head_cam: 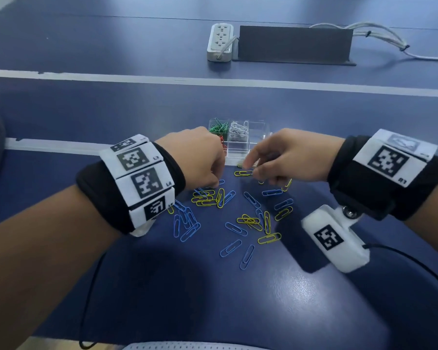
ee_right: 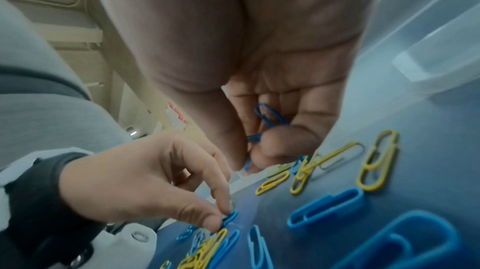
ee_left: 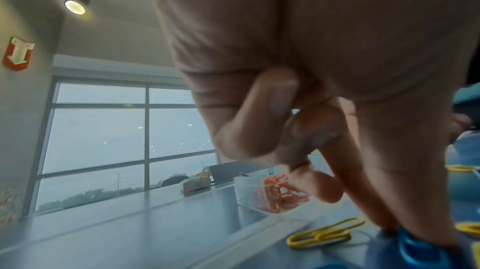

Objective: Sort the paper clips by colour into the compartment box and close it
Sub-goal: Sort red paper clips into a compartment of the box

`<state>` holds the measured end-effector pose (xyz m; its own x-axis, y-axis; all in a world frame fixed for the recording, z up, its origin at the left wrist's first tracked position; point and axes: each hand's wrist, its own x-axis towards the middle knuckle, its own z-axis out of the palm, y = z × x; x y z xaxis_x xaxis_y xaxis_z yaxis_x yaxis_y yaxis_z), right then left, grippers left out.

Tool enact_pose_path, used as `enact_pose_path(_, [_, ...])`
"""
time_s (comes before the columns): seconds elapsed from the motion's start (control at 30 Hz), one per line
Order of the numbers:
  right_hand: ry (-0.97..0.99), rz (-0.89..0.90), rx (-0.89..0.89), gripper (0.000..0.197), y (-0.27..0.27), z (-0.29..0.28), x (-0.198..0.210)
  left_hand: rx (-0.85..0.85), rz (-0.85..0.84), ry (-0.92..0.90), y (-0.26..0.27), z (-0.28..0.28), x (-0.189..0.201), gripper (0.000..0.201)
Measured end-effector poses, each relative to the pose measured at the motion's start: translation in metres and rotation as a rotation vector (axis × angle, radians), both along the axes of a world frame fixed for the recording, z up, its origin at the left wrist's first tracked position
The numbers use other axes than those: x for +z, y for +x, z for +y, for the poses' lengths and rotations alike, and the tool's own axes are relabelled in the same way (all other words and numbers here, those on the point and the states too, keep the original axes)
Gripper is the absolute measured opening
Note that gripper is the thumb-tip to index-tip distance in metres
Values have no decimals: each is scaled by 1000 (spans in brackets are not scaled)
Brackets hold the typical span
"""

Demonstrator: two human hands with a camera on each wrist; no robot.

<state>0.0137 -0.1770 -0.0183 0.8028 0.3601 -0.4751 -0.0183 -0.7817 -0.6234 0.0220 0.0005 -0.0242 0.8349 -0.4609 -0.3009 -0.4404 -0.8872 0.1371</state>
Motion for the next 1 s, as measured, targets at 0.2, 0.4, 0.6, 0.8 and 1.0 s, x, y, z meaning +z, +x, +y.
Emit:
enact_pose_path(0.2, [106,118,-153,21,-2,-9,-3,-2,38,38,-5,-4,2,24])
enact_pose_path(0.4, [-220,-162,52,8,-12,-11,-1,-15,46,74,-7,-9,1,18])
enact_pose_path(0.6, [-407,-395,280,17,-25,1,-6,-23,70,95,-8,-11,3,12])
enact_pose_path(0.8, [-355,-306,221,24,-27,1,-3,-9,44,-94,-8,-11,9,9])
enact_pose_path(1.0, [-243,-229,38,18,-24,2,6,-36,81,-126,-12,-18,4,18])
